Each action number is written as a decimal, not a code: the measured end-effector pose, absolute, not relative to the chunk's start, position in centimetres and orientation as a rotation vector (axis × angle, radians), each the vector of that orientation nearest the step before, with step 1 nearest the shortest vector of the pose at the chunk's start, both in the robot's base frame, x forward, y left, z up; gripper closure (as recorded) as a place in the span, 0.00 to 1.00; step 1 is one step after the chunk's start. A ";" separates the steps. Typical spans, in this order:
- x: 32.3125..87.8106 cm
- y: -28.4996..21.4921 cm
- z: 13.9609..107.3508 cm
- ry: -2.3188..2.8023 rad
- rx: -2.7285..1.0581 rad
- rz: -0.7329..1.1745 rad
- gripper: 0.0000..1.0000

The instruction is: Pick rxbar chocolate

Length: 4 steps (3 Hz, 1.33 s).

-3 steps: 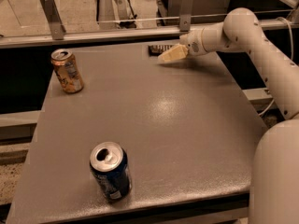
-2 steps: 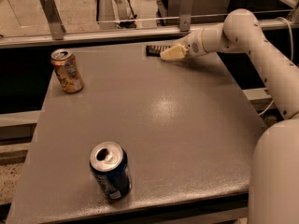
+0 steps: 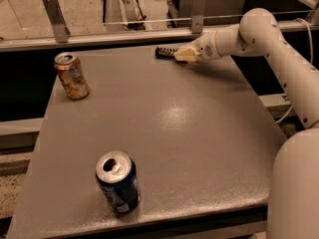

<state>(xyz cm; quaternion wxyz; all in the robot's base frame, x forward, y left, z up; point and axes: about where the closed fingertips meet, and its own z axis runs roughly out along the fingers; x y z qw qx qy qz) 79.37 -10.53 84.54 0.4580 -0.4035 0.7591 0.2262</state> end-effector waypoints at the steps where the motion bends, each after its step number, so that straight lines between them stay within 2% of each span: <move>1: 78.0 -10.0 86.3 1.820 -1.050 0.572 1.00; 4: 70.6 -9.4 93.2 1.620 -1.275 0.628 1.00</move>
Offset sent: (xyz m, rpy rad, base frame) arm -0.0708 0.0150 0.0965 -0.0041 -0.1764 0.2438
